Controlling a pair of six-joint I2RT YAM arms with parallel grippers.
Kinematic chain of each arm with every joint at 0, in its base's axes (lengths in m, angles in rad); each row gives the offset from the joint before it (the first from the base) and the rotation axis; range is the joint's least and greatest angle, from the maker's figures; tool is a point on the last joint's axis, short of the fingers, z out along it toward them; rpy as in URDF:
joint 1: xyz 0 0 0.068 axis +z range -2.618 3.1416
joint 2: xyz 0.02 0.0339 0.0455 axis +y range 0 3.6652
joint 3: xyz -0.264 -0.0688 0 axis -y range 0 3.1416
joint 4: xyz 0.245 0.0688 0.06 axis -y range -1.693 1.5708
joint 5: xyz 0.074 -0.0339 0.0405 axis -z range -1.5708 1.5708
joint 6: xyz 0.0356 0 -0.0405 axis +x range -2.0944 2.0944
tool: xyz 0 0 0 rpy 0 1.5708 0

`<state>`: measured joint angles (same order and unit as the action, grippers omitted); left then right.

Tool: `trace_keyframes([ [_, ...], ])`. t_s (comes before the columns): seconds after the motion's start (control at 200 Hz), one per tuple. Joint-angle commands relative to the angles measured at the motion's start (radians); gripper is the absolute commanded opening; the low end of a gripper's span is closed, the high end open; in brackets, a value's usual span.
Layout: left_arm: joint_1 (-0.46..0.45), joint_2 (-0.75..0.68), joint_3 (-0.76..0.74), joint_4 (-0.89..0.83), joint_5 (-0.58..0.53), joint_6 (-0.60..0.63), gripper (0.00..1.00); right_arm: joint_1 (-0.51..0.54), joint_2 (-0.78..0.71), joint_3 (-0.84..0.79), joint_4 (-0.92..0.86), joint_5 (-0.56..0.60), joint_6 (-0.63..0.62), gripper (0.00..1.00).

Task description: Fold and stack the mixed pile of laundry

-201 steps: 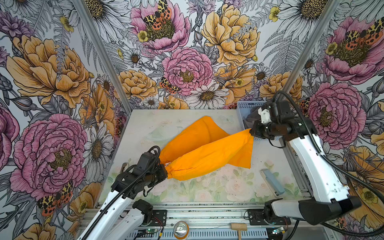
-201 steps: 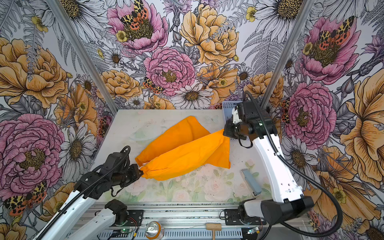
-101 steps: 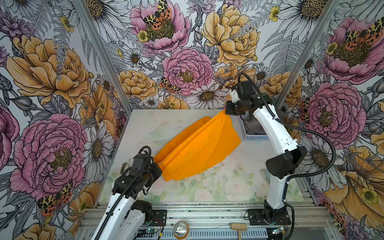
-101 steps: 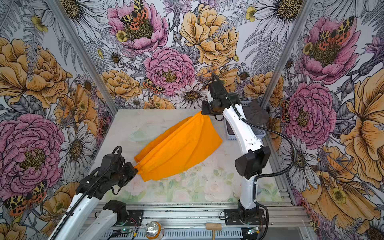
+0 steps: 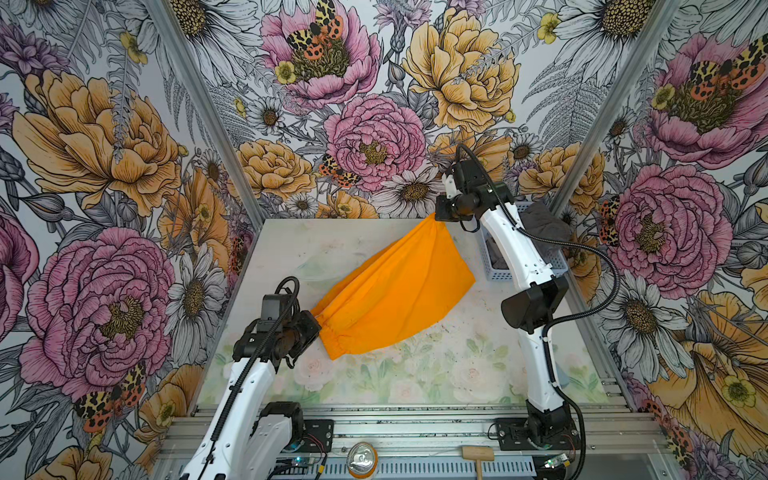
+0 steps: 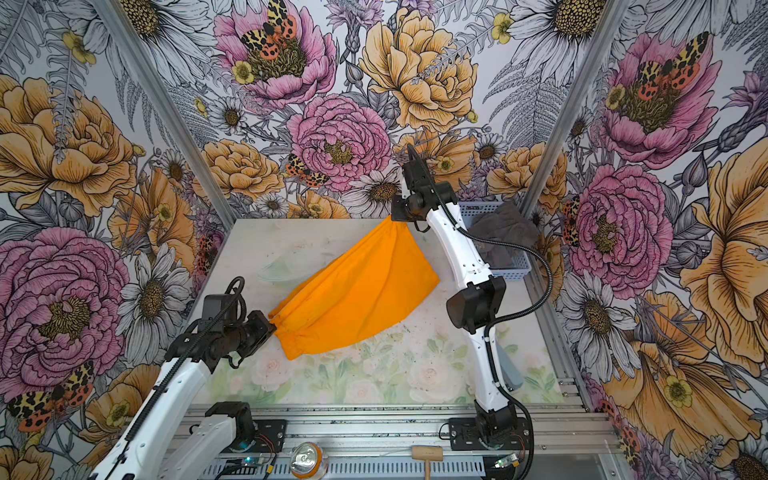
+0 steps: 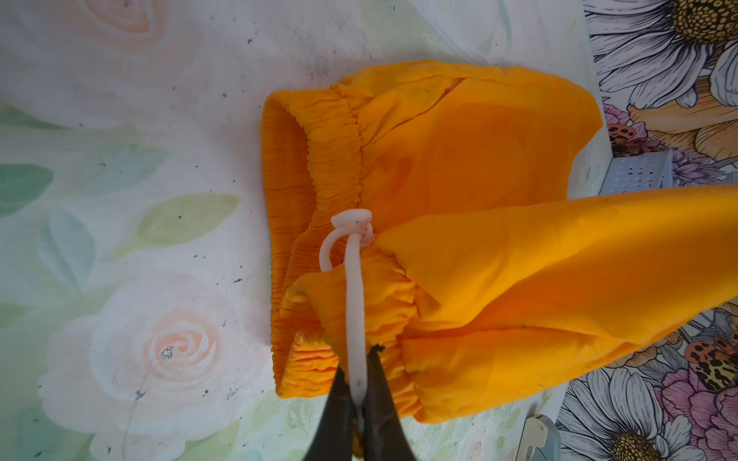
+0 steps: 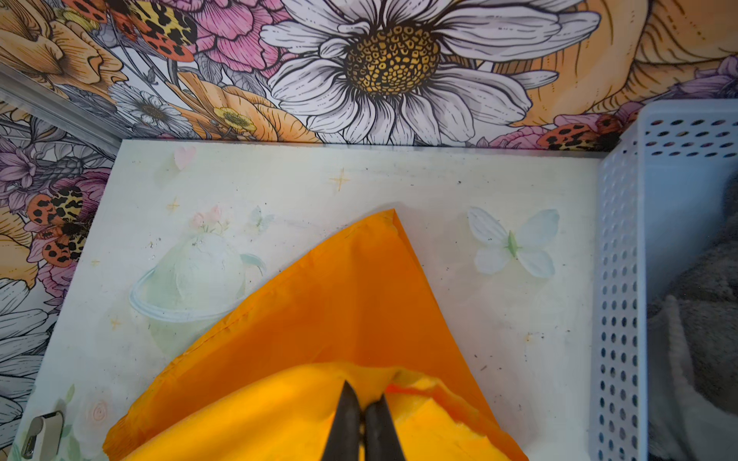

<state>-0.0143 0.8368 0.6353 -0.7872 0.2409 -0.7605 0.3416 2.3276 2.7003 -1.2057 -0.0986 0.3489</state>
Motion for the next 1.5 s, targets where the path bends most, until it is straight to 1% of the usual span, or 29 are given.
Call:
trace_keyframes([
  [0.0, 0.015, 0.016, -0.024, 0.065, 0.026, 0.028, 0.00, 0.000, 0.053, 0.052, 0.065, 0.017, -0.011, 0.00],
  [0.31, 0.053, 0.063, -0.043, 0.116, 0.033, 0.037, 0.00, 0.000, 0.142, 0.055, 0.241, -0.024, 0.017, 0.00],
  [0.525, 0.072, 0.076, -0.049, 0.115, 0.045, 0.052, 0.00, 0.002, 0.157, 0.075, 0.334, -0.040, 0.037, 0.00],
  [0.801, 0.088, 0.077, -0.055, 0.118, 0.054, 0.061, 0.00, 0.004, 0.159, 0.080, 0.384, -0.046, 0.056, 0.00],
  [1.046, 0.106, 0.100, -0.038, 0.134, 0.058, 0.070, 0.00, 0.002, 0.233, 0.080, 0.406, -0.046, 0.072, 0.00],
  [1.126, 0.108, 0.090, -0.036, 0.132, 0.066, 0.072, 0.00, 0.000, 0.245, 0.104, 0.413, -0.062, 0.084, 0.00],
  [1.241, 0.107, 0.081, -0.037, 0.116, 0.076, 0.075, 0.00, 0.004, 0.179, 0.077, 0.410, -0.064, 0.091, 0.00],
  [1.491, 0.109, 0.050, -0.062, 0.111, 0.096, 0.066, 0.00, 0.020, -0.090, -0.190, 0.386, -0.068, 0.072, 0.00],
])
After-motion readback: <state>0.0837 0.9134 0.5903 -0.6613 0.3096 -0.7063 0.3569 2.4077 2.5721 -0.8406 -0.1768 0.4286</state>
